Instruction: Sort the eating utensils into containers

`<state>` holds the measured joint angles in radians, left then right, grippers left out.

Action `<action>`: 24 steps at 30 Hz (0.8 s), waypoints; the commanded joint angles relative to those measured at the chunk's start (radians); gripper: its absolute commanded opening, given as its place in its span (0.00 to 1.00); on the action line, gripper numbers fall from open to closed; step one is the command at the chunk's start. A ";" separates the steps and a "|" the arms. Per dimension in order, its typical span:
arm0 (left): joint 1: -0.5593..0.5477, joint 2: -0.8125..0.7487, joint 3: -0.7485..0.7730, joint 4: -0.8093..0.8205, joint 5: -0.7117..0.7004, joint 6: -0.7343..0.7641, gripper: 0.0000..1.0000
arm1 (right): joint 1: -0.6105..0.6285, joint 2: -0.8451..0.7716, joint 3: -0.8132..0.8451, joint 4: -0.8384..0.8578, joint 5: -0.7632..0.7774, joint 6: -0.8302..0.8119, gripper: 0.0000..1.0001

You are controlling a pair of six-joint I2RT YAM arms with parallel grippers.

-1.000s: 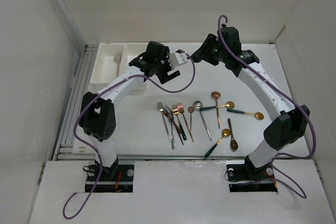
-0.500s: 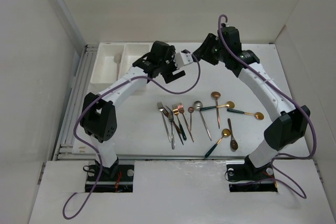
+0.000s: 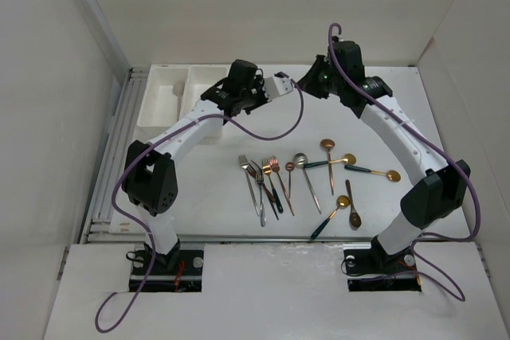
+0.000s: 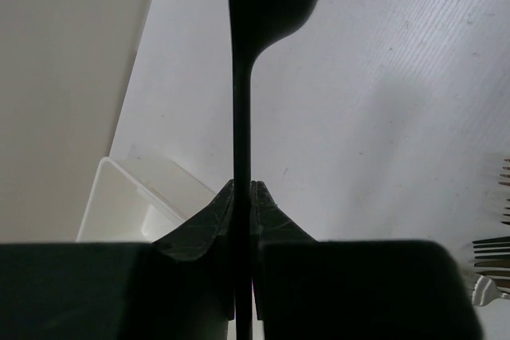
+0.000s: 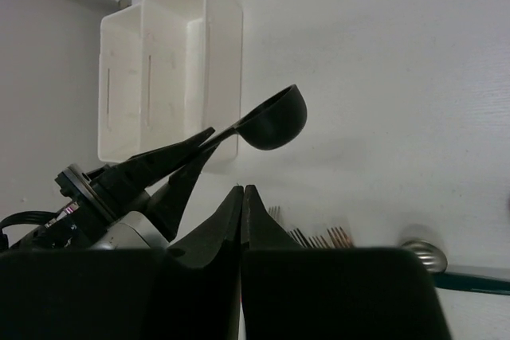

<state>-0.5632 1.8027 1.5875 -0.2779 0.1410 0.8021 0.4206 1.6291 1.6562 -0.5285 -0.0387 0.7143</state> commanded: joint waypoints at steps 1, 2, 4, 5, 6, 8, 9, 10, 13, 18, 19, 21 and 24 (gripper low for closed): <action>-0.006 -0.009 0.048 0.019 -0.001 -0.011 0.00 | 0.010 -0.014 0.034 0.055 -0.023 -0.003 0.00; -0.006 -0.009 0.048 0.019 -0.001 -0.011 0.00 | 0.010 -0.014 0.034 0.055 -0.023 -0.003 0.00; -0.006 -0.019 0.039 0.010 -0.001 -0.011 0.00 | 0.010 -0.014 0.034 0.055 -0.023 -0.003 0.00; -0.006 -0.019 0.039 0.009 -0.001 -0.011 0.00 | 0.010 -0.014 0.034 0.055 -0.023 -0.003 0.00; -0.006 -0.019 0.029 0.009 -0.001 -0.011 0.00 | 0.010 -0.014 0.034 0.055 -0.023 -0.003 0.00; -0.006 -0.028 0.029 0.009 -0.001 -0.024 0.00 | 0.010 -0.005 0.034 0.055 -0.023 -0.003 0.00; -0.006 -0.028 0.029 0.009 -0.001 -0.044 0.00 | 0.010 -0.005 0.034 0.055 -0.023 -0.003 0.00; -0.006 -0.028 0.029 0.009 -0.001 -0.076 0.00 | 0.010 -0.005 0.043 0.055 -0.023 -0.003 0.00; 0.038 -0.028 0.060 0.009 -0.001 -0.150 0.00 | -0.002 -0.014 0.043 0.055 -0.023 -0.012 0.00; 0.211 0.065 0.185 -0.050 -0.030 -0.337 0.00 | -0.078 -0.046 0.034 0.033 -0.012 -0.036 0.50; 0.244 0.082 0.215 -0.067 -0.044 -0.413 0.00 | -0.103 -0.046 0.024 0.022 -0.003 -0.047 0.64; 0.305 0.130 0.291 -0.110 -0.076 -0.481 0.00 | -0.127 -0.022 0.036 -0.043 0.008 -0.082 0.81; 0.403 0.152 0.305 -0.110 -0.174 -0.590 0.00 | -0.167 0.044 0.065 -0.174 0.068 -0.117 0.90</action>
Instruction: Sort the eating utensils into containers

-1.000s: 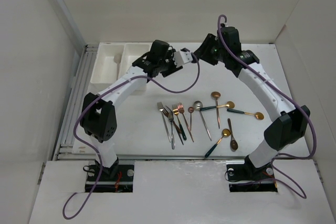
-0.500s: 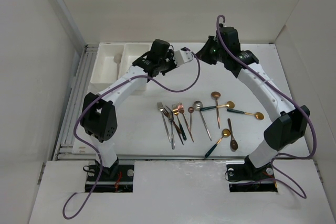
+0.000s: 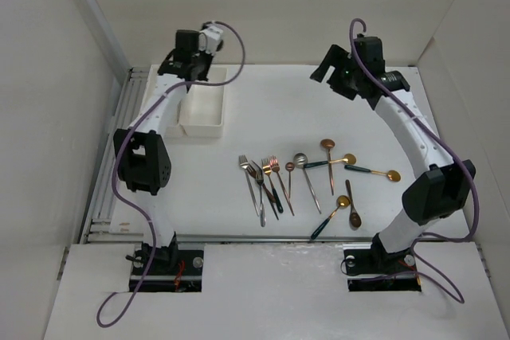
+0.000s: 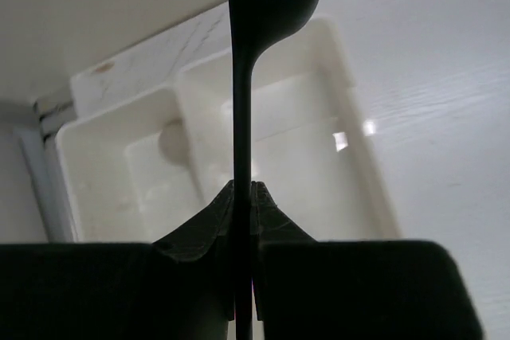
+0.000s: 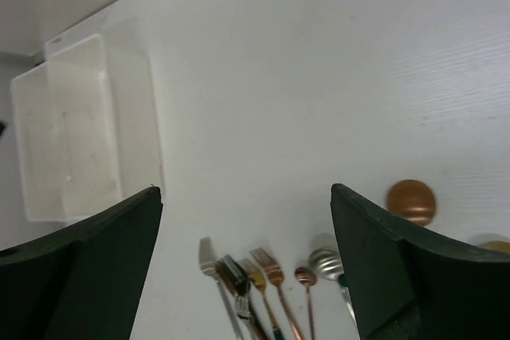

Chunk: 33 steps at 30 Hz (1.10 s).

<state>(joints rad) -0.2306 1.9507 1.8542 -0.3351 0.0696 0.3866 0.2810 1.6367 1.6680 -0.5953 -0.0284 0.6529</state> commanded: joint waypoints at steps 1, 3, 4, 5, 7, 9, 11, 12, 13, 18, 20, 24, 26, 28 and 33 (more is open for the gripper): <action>0.109 0.004 0.039 -0.044 -0.131 -0.190 0.00 | -0.028 0.049 0.053 -0.132 0.071 -0.079 0.92; 0.141 0.004 -0.007 -0.035 -0.143 -0.221 0.00 | -0.057 0.071 0.024 -0.171 0.096 -0.102 0.93; 0.155 0.004 -0.019 -0.019 -0.143 -0.221 0.00 | -0.057 0.086 0.009 -0.172 0.096 -0.120 0.93; 0.175 -0.005 -0.035 -0.009 -0.143 -0.221 0.00 | -0.071 0.086 -0.007 -0.182 0.096 -0.121 0.93; 0.189 -0.006 -0.081 0.007 -0.143 -0.221 0.00 | -0.082 0.097 -0.062 -0.182 0.073 -0.142 0.93; 0.201 -0.006 -0.108 0.019 -0.143 -0.221 0.00 | -0.082 0.109 -0.114 -0.173 0.052 -0.142 0.89; 0.211 0.005 -0.148 0.042 -0.143 -0.200 0.00 | -0.082 0.127 -0.145 -0.162 0.041 -0.142 0.88; 0.211 0.016 -0.157 0.042 -0.143 -0.199 0.00 | -0.082 0.127 -0.157 -0.152 0.041 -0.142 0.86; 0.220 0.016 -0.171 0.042 -0.143 -0.184 0.00 | -0.082 0.127 -0.181 -0.141 0.041 -0.142 0.85; 0.220 0.042 -0.191 0.042 -0.155 -0.173 0.13 | -0.082 0.147 -0.224 -0.132 0.059 -0.131 0.81; 0.232 0.042 -0.214 0.051 -0.156 -0.199 0.24 | -0.069 0.159 -0.225 -0.132 0.071 -0.131 0.79; 0.241 0.042 -0.224 0.071 -0.156 -0.210 0.36 | -0.049 0.186 -0.234 -0.123 0.093 -0.131 0.76; 0.241 0.042 -0.224 0.071 -0.156 -0.210 0.41 | -0.049 0.210 -0.243 -0.123 0.093 -0.131 0.76; 0.241 0.033 -0.213 0.071 -0.177 -0.210 0.43 | -0.040 0.224 -0.255 -0.123 0.093 -0.131 0.76; 0.241 -0.031 -0.179 0.051 -0.257 -0.221 0.46 | -0.029 0.213 -0.303 -0.133 0.127 -0.122 0.76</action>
<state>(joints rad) 0.0082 2.0109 1.6402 -0.2962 -0.1238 0.1844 0.2394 1.8668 1.3777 -0.7341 0.0612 0.5301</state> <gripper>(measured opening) 0.452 0.763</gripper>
